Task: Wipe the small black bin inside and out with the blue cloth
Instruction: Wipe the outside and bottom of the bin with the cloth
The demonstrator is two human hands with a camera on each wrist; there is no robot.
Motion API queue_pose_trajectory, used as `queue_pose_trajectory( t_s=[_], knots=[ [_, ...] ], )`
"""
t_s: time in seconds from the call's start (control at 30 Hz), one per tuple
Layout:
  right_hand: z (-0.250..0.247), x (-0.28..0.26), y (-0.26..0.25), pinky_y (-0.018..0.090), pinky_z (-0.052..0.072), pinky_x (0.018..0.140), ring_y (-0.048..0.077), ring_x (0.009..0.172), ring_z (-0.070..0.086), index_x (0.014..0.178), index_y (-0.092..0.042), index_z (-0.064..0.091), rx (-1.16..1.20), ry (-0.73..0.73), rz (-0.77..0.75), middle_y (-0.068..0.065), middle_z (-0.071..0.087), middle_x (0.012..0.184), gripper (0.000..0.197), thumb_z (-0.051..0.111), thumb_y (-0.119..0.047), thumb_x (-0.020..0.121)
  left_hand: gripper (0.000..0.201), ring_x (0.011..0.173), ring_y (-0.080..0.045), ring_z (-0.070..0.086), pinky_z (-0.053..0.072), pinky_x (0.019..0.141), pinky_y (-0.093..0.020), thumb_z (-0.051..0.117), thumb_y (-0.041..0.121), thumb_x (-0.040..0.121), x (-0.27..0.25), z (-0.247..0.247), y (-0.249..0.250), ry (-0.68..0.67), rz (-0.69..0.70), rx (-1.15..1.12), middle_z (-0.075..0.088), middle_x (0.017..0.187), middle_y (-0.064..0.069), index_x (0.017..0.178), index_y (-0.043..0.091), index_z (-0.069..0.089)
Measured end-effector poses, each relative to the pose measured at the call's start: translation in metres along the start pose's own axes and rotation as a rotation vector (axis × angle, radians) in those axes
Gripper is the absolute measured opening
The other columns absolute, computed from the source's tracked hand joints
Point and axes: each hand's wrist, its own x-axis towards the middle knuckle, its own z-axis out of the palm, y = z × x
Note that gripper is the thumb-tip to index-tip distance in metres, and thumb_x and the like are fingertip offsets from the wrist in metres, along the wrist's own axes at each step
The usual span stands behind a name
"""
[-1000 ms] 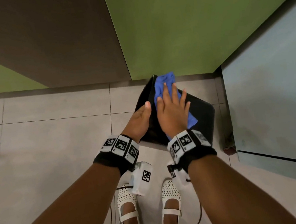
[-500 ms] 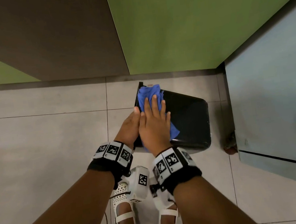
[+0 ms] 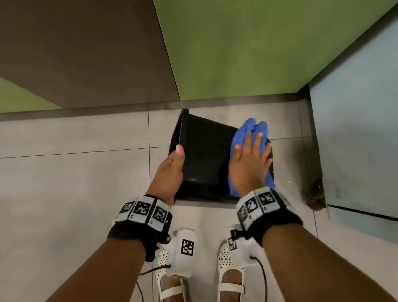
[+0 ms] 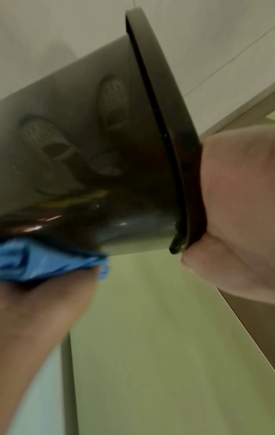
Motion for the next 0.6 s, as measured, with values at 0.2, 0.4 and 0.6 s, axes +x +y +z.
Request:
queue_pose_trajectory(
  t_s=[0.2, 0.4, 0.6],
  knots=[
    [0.019, -0.045, -0.032, 0.041, -0.011, 0.115, 0.024, 0.145, -0.018, 0.15, -0.027, -0.003, -0.088, -0.092, -0.401, -0.003, -0.016, 0.159, 0.059, 0.005, -0.049, 0.095, 0.052, 0.122, -0.01, 0.054, 0.04, 0.108, -0.035, 0.027, 0.057, 0.094, 0.002, 0.015, 0.004, 0.024, 0.069, -0.006, 0.06, 0.131, 0.003, 0.127, 0.028, 0.055],
    [-0.006, -0.001, 0.005, 0.05, 0.0, 0.117, 0.028, 0.147, -0.008, 0.15, -0.028, 0.002, -0.038, -0.029, -0.245, 0.002, -0.006, 0.16, 0.055, 0.019, -0.043, 0.1, 0.04, 0.11, -0.017, 0.059, 0.043, 0.103, -0.036, 0.032, 0.054, 0.094, -0.002, 0.015, 0.008, -0.001, 0.055, 0.022, 0.065, 0.114, 0.0, 0.101, 0.028, 0.062],
    [-0.031, 0.026, 0.042, 0.049, 0.026, 0.111, 0.036, 0.138, 0.028, 0.149, -0.015, 0.018, 0.24, 0.069, 0.056, 0.017, 0.022, 0.154, 0.055, 0.027, -0.038, 0.1, 0.052, 0.107, -0.021, 0.061, 0.049, 0.099, -0.035, 0.028, 0.051, 0.095, -0.017, -0.002, 0.014, -0.146, 0.057, 0.158, 0.063, 0.115, -0.011, 0.116, 0.011, 0.055]
  ],
)
